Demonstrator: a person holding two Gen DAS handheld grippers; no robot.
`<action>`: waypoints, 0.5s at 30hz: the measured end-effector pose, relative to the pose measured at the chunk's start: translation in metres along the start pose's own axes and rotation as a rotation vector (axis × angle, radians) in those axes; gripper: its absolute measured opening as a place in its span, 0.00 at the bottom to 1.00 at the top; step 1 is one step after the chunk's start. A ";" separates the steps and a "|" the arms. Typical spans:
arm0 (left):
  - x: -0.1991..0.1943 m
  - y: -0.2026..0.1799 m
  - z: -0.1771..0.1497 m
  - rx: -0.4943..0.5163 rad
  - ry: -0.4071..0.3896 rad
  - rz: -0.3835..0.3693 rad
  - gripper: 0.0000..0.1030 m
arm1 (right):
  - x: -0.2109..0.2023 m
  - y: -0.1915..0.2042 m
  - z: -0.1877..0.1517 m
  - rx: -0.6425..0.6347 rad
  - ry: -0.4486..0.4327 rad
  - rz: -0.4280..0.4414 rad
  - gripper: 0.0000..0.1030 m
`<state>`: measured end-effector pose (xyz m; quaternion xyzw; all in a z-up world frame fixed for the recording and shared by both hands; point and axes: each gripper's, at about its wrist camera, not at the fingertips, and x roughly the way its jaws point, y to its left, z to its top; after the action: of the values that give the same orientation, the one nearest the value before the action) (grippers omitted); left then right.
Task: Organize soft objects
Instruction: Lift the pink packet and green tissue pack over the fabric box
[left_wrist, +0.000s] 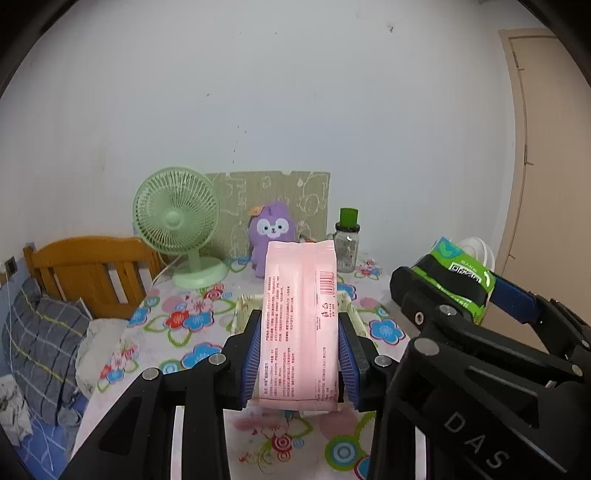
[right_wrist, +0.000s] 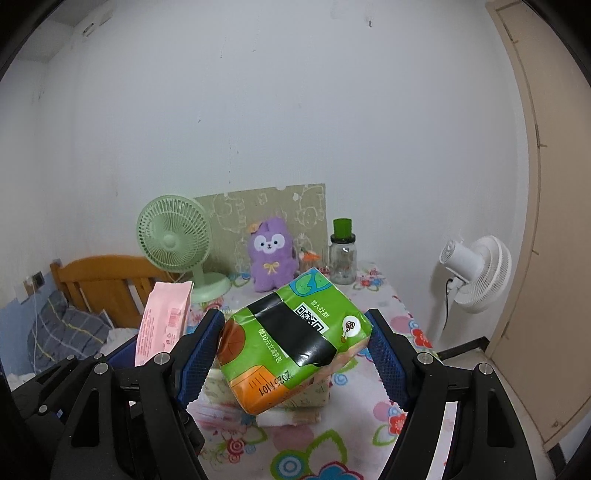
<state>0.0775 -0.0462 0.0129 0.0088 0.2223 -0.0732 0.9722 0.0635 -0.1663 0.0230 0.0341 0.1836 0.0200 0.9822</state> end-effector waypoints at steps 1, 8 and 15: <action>0.001 0.000 0.002 0.002 -0.003 -0.001 0.38 | 0.001 0.000 0.003 0.004 0.001 0.005 0.77; 0.017 0.004 0.013 0.001 0.005 -0.017 0.38 | 0.016 0.001 0.016 -0.001 -0.005 -0.009 0.77; 0.046 0.007 0.017 -0.006 0.043 -0.016 0.38 | 0.045 0.005 0.018 -0.008 0.027 0.000 0.77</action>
<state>0.1267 -0.0469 0.0084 0.0058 0.2437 -0.0800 0.9665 0.1120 -0.1602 0.0241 0.0297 0.1966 0.0213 0.9798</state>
